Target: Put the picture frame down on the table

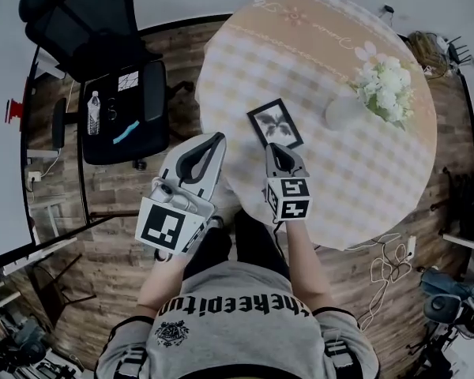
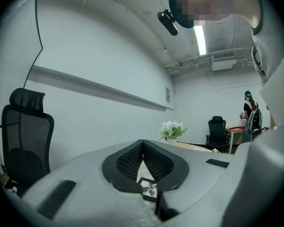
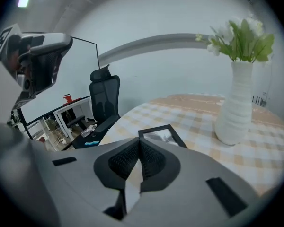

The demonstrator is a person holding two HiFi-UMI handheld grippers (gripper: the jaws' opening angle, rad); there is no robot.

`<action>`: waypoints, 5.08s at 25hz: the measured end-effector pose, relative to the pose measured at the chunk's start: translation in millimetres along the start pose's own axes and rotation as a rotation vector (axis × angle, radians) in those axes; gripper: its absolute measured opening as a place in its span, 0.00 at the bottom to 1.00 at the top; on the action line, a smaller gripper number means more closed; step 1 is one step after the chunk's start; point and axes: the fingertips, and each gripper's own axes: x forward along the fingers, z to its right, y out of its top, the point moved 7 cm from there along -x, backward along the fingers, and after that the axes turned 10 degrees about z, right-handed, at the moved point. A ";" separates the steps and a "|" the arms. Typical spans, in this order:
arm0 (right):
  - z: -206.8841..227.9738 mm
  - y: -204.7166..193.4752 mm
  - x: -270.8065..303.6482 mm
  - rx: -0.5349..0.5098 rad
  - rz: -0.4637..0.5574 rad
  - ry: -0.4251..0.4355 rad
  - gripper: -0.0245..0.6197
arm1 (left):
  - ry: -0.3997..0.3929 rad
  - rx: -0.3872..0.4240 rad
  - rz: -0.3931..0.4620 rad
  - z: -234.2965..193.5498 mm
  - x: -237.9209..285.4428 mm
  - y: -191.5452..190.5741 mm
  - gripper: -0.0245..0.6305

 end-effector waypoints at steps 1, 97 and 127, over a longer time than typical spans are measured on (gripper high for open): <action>-3.0 4.7 -6.1 -0.001 0.020 -0.008 0.05 | -0.011 0.000 0.003 1.8 -2.6 2.2 0.06; -135.8 44.2 -440.2 -0.060 0.681 -0.211 0.05 | -0.302 0.022 0.240 242.6 -208.2 103.5 0.06; -139.8 34.1 -462.2 -0.080 0.693 -0.218 0.05 | -0.278 0.049 0.244 256.6 -226.7 105.7 0.06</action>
